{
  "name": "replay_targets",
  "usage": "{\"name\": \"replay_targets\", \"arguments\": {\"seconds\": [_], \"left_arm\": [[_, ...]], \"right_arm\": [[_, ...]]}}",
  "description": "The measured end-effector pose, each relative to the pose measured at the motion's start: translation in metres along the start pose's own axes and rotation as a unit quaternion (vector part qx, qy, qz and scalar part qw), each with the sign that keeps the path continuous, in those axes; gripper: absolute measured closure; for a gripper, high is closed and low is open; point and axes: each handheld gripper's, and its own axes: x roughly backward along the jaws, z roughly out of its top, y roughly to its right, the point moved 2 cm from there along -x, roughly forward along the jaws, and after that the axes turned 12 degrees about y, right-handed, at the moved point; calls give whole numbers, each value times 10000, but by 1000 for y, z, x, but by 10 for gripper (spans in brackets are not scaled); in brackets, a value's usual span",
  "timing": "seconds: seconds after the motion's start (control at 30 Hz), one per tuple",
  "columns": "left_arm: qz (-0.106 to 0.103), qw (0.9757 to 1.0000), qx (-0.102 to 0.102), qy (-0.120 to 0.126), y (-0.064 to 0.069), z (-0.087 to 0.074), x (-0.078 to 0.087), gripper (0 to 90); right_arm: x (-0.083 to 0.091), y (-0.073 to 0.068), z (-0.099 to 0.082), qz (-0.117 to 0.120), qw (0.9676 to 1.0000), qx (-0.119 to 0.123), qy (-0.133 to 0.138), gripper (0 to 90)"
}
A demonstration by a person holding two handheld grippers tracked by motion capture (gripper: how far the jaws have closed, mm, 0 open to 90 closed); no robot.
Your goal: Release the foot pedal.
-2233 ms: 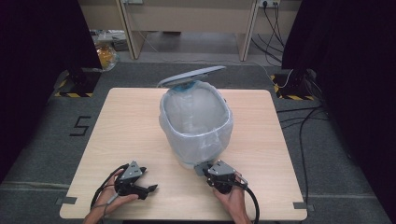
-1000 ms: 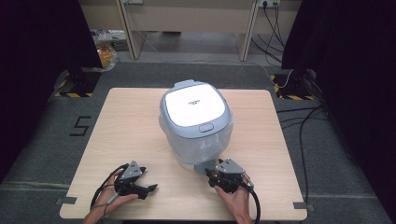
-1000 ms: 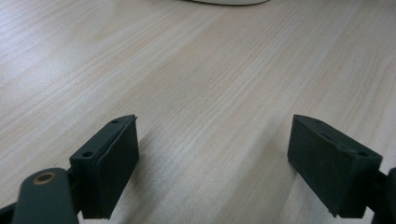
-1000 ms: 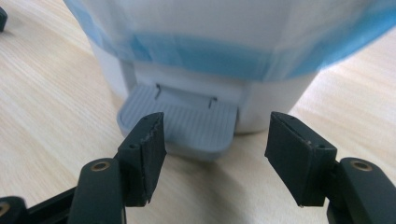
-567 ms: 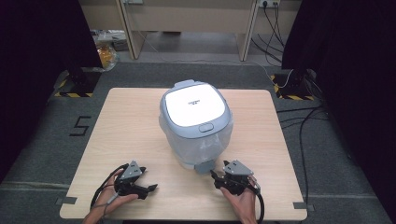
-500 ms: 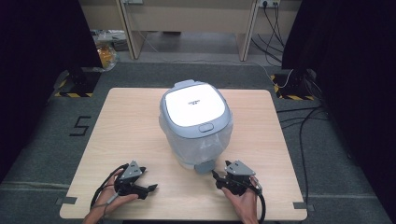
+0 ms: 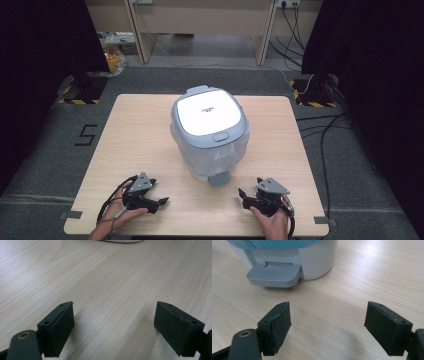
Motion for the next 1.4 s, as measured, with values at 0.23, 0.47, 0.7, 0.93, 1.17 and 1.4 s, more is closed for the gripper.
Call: {"name": "replay_targets", "arguments": {"seconds": [0.23,0.47,0.7,0.93,1.17,1.4], "left_arm": [[0,10000,-1,-1,0,0,0,157],[2,10000,0,0,0,0,0,156],[1,10000,-2,-2,0,0,0,156],[13,10000,1,5,0,0,0,156],[31,10000,25,1,0,0,0,147],[31,10000,26,0,0,0,0,147]], "right_arm": [[8,5,-5,-70,9999,-41,-92,212],[14,6,-9,-97,9998,3,-182,226],[19,5,-12,-93,9996,27,-260,226],[27,6,-16,-81,9995,-4,-304,221],[31,5,-20,-106,9990,15,-425,214],[30,5,-25,-96,9984,10,-563,210]]}}
